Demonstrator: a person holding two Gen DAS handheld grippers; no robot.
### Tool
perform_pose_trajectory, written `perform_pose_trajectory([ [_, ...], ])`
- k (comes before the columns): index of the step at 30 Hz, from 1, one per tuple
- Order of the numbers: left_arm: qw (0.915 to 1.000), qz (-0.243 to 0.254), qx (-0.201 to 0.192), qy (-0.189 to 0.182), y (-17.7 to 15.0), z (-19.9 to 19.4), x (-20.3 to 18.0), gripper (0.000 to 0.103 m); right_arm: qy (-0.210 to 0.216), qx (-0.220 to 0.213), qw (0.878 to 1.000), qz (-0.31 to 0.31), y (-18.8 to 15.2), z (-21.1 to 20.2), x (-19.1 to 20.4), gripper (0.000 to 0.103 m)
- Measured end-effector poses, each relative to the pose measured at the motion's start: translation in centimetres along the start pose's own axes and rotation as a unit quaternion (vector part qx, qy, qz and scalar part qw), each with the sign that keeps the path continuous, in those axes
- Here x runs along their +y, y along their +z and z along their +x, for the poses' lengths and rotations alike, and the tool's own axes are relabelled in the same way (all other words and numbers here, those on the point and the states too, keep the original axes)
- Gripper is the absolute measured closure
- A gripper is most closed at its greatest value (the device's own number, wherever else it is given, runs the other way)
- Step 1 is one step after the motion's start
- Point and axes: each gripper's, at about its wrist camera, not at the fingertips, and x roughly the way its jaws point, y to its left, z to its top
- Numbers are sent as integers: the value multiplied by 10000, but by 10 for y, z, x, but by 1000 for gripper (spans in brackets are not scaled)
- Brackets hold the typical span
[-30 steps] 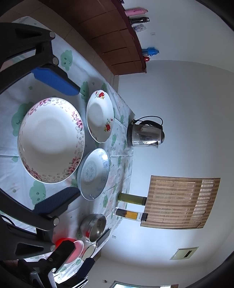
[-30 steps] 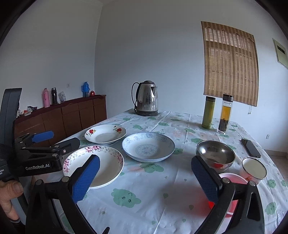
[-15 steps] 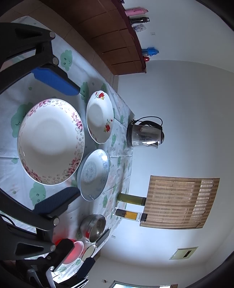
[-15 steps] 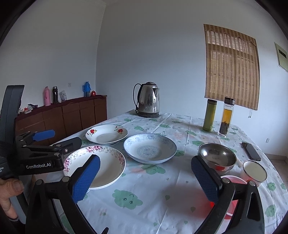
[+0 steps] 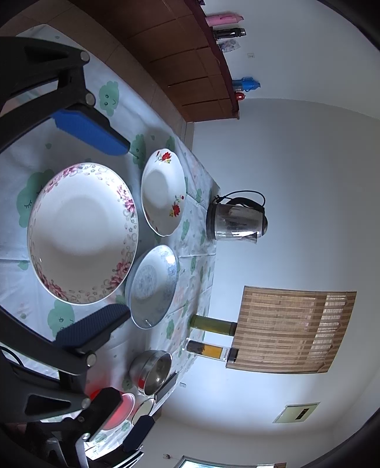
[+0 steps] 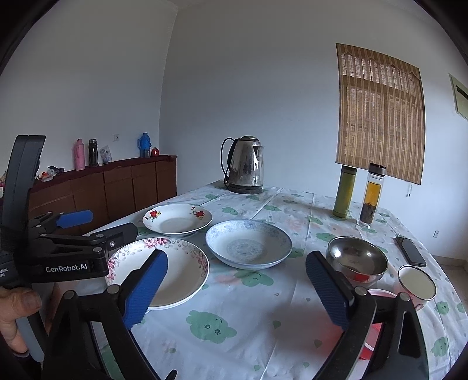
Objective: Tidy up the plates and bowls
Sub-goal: 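Move the left tool toward the rim of the pink-floral deep plate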
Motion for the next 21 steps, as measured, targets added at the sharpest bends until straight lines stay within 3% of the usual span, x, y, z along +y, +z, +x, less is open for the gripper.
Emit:
perform_pose_trajectory([
  [16,10000,-10,43,-36,-6,10,7,0,-242,92,9997,-2,-6,8,-1,8],
  [18,10000,-23,54,-43,-8,11,9,0,-252,127,9996,-11,-6,11,0,17],
  [21,9999,-41,79,-48,-10,13,12,0,-236,230,9995,8,-7,17,0,21],
])
